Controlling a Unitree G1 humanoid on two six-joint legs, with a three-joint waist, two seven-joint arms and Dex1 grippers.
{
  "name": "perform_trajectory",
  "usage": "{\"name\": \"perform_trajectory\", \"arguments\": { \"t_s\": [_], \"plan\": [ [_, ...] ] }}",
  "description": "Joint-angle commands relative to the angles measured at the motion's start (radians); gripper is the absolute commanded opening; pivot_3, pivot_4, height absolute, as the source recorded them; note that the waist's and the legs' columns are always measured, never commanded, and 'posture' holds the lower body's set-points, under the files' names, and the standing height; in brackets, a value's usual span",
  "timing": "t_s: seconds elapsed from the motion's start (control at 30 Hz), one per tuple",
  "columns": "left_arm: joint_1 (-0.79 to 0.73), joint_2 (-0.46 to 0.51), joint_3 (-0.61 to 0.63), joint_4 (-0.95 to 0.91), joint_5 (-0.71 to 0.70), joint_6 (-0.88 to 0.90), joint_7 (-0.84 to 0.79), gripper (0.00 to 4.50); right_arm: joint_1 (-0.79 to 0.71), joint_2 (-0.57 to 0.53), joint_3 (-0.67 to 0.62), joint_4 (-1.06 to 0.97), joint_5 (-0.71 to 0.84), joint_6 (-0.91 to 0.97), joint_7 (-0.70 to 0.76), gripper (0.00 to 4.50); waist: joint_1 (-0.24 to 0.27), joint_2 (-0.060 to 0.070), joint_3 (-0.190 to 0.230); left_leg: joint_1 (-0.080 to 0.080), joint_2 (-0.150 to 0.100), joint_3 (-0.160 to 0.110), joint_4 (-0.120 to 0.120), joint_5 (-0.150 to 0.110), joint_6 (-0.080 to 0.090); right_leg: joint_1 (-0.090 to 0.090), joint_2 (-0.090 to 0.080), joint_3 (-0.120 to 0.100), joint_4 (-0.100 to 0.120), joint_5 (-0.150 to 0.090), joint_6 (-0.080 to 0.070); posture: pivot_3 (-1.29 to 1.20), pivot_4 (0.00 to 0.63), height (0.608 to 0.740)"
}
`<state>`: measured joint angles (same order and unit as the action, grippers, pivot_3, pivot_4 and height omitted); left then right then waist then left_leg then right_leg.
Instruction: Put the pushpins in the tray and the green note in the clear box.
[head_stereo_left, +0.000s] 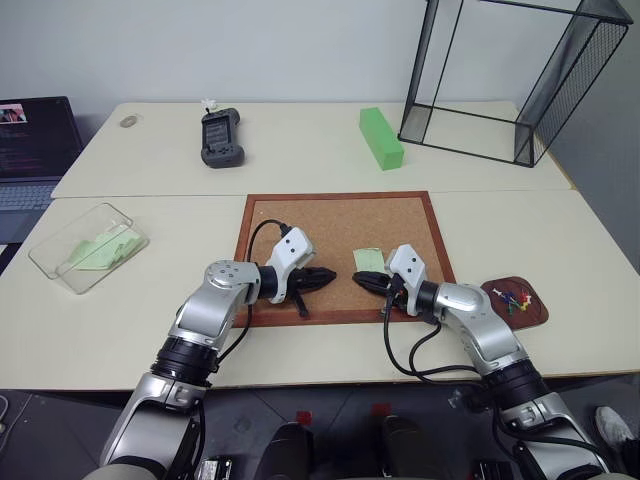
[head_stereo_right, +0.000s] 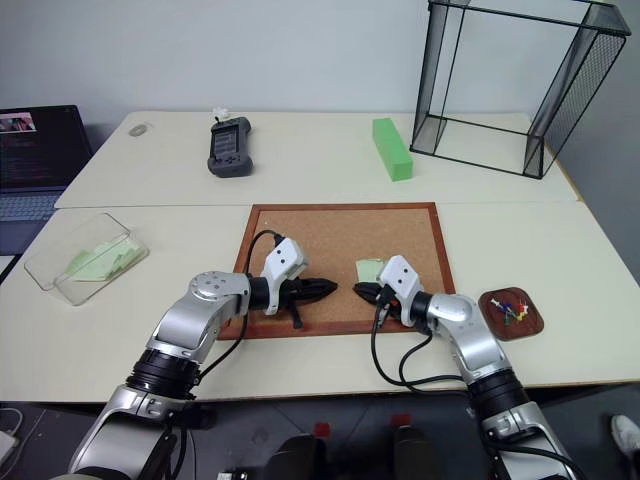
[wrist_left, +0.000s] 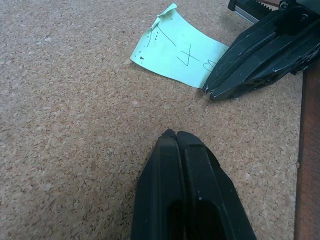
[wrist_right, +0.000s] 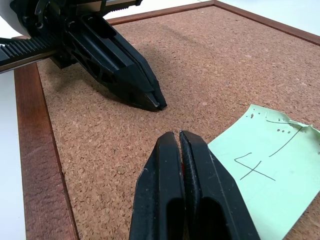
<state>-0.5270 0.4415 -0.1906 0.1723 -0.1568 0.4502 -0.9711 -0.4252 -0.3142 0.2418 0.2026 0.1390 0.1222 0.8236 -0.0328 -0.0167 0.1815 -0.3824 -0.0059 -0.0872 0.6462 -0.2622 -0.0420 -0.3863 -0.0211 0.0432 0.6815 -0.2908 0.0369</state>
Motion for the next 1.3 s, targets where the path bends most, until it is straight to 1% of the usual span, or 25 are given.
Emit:
{"name": "perform_trajectory", "arguments": {
  "t_s": [0.03,0.17,0.43,0.77,0.83,0.97,1.03,1.1,1.13,1.17,1.3],
  "plan": [
    [-0.01,-0.002,-0.007,-0.003,0.0,-0.002,0.003,0.0,0.003,-0.013,-0.017,-0.025,0.006,-0.007,0.012,0.04,0.0,0.0,0.0,0.0,0.0,0.0,0.0,0.0,0.0,0.0,0.0,0.0,0.0,0.0,0.0,0.0,0.15,0.74],
    [-0.01,-0.007,-0.004,0.001,0.0,-0.007,0.007,0.0,-0.003,-0.04,-0.017,-0.077,0.008,-0.004,0.038,0.04,0.0,0.0,0.0,0.0,0.0,0.0,0.0,0.0,0.0,0.0,0.0,0.0,0.0,0.0,0.0,0.0,0.15,0.74],
    [-0.006,-0.019,-0.008,0.005,0.001,-0.011,0.01,0.0,-0.037,-0.078,-0.062,-0.219,0.063,0.1,0.044,0.04,0.001,0.0,0.0,-0.002,0.0,0.0,0.0,0.0,0.0,-0.001,-0.001,0.0,0.0,0.0,0.0,0.0,0.15,0.74],
    [-0.006,-0.024,-0.009,0.016,0.0,-0.013,0.006,0.0,-0.056,-0.113,-0.089,-0.254,0.068,0.127,0.046,0.04,0.0,0.0,0.0,-0.001,0.0,0.0,0.0,0.0,0.0,-0.001,-0.001,0.0,0.0,0.0,0.0,0.0,0.15,0.74],
    [-0.012,-0.043,0.023,0.014,-0.036,0.028,0.02,0.0,-0.058,-0.126,-0.092,-0.262,0.057,0.112,0.046,0.04,0.0,0.0,0.0,-0.001,0.0,0.0,0.0,0.0,0.0,-0.001,-0.001,0.0,0.0,0.0,0.0,0.0,0.15,0.74],
    [-0.045,-0.082,0.14,-0.044,-0.181,0.192,0.043,0.0,-0.061,-0.159,-0.093,-0.289,0.033,0.075,0.046,0.04,0.0,0.0,0.0,-0.002,0.0,0.0,0.001,0.0,0.0,-0.001,-0.001,0.0,0.0,0.0,0.0,0.0,0.15,0.74],
    [-0.06,-0.084,0.197,-0.086,-0.263,0.293,0.051,0.39,-0.063,-0.18,-0.093,-0.3,0.017,0.048,0.046,0.0,0.0,-0.001,0.001,-0.002,0.0,0.0,0.001,0.0,0.0,-0.001,-0.001,0.0,0.0,0.0,0.0,0.0,0.15,0.74],
    [-0.074,-0.075,0.269,-0.13,-0.372,0.423,0.056,0.67,-0.063,-0.206,-0.092,-0.31,-0.006,0.012,0.045,0.0,0.0,-0.001,0.001,-0.003,0.0,-0.001,0.0,0.0,0.0,-0.002,-0.001,-0.001,0.0,0.0,0.0,0.0,0.15,0.74],
    [-0.082,-0.074,0.312,-0.145,-0.429,0.492,0.068,0.95,-0.064,-0.218,-0.092,-0.314,-0.015,-0.006,0.044,0.0,-0.001,-0.001,0.001,-0.003,0.0,-0.001,0.0,0.0,0.0,-0.002,-0.001,-0.001,0.0,0.0,0.0,0.0,0.15,0.74],
    [-0.089,-0.076,0.352,-0.157,-0.48,0.558,0.086,1.07,-0.063,-0.227,-0.092,-0.317,-0.022,-0.021,0.045,0.0,-0.002,-0.001,0.001,-0.003,0.0,-0.001,0.0,0.0,0.0,-0.002,-0.001,-0.001,0.0,0.0,0.0,0.0,0.15,0.74],
    [-0.118,-0.127,0.524,-0.179,-0.69,0.809,0.21,1.93,-0.066,-0.258,-0.089,-0.326,-0.049,-0.093,0.045,0.0,-0.003,-0.001,0.001,-0.002,0.001,-0.003,0.0,0.0,0.0,-0.002,-0.001,-0.001,0.0,0.0,0.0,0.0,0.15,0.74]
  ]
}}
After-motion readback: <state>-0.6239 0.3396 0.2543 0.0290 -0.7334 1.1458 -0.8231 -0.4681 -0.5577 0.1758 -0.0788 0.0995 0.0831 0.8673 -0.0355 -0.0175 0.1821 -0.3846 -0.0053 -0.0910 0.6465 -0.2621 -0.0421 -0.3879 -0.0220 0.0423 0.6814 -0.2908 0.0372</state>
